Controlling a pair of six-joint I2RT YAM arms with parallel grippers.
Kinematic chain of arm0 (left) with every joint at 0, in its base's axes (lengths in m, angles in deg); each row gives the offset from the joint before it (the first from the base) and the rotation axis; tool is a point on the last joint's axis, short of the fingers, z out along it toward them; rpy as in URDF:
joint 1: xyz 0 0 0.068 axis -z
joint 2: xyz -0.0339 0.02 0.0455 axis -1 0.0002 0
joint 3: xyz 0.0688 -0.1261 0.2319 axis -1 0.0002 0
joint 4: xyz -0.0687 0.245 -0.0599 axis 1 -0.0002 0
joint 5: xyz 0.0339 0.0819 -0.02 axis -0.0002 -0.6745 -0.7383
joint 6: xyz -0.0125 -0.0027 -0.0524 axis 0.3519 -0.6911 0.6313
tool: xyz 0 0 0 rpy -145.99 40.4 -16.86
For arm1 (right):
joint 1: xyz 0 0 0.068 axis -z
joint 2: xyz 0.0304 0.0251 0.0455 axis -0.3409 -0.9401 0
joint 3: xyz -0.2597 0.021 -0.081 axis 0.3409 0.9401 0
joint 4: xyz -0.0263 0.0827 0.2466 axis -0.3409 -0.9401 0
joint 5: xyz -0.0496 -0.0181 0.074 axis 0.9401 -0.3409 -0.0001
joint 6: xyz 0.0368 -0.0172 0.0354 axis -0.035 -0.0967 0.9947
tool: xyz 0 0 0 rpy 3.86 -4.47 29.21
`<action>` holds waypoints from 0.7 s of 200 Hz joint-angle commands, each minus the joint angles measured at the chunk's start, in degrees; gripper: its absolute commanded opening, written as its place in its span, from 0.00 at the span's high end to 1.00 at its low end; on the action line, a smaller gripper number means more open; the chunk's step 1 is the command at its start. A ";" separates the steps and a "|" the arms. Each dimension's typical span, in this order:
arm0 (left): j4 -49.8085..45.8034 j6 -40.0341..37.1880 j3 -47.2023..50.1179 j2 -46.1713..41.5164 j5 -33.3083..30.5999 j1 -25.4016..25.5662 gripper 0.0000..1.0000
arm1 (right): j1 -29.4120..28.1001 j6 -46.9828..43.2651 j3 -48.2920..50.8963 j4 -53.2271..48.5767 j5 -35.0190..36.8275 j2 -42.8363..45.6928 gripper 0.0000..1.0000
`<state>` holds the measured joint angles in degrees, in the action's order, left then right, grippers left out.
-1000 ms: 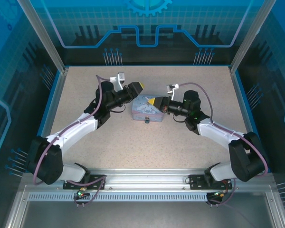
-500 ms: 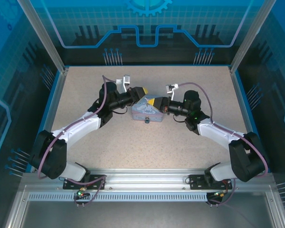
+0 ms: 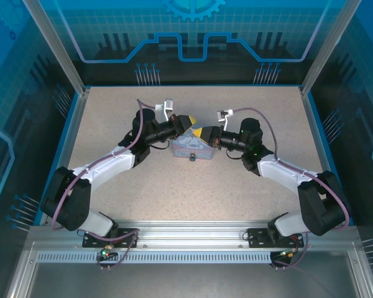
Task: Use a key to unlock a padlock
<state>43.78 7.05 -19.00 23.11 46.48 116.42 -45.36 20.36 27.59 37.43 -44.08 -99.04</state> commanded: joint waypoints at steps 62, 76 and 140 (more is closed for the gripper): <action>2.38 0.10 0.65 0.88 1.15 1.05 1.00 | 0.61 0.92 -1.95 2.37 -0.54 -1.36 1.00; 2.34 0.21 0.84 0.87 0.70 1.11 1.00 | 0.69 0.84 -1.93 2.26 -0.67 -1.12 1.00; 0.38 2.28 3.16 -2.25 -7.62 1.25 1.00 | 5.56 -1.25 3.33 -2.53 0.32 4.91 0.34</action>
<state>44.09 7.64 -16.88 23.35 43.09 117.62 -42.26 20.73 28.59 37.21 -44.03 -97.93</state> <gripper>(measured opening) 0.049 0.648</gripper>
